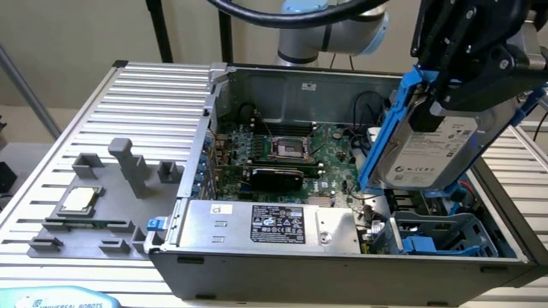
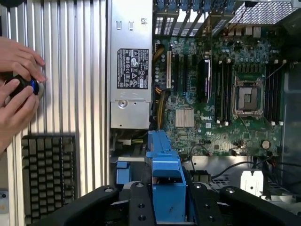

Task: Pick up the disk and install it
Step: 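Pick up the disk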

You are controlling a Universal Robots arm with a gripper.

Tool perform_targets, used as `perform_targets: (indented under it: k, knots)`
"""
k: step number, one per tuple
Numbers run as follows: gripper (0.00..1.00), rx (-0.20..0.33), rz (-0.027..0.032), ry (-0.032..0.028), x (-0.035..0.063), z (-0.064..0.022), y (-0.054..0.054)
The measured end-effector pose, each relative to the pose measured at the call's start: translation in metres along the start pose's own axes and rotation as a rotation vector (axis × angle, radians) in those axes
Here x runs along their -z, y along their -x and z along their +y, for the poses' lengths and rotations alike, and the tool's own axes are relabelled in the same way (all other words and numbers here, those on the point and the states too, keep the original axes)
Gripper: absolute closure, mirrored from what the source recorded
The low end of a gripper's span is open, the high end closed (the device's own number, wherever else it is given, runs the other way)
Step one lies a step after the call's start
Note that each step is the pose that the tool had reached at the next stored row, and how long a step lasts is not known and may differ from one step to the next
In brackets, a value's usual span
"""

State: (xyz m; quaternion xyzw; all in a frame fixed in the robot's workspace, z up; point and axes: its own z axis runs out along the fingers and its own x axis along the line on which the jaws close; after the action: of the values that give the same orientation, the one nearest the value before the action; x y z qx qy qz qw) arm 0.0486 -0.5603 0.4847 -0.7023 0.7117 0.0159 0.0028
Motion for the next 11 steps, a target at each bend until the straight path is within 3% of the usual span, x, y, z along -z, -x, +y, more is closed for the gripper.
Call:
perform_targets:
  k: [4, 11]
  knots:
    - [0.67, 0.000, -0.0001, 0.0000, -0.0032, -0.0136, -0.010]
    - [0.67, 0.000, -0.0001, 0.0000, -0.0095, -0.0454, -0.021]
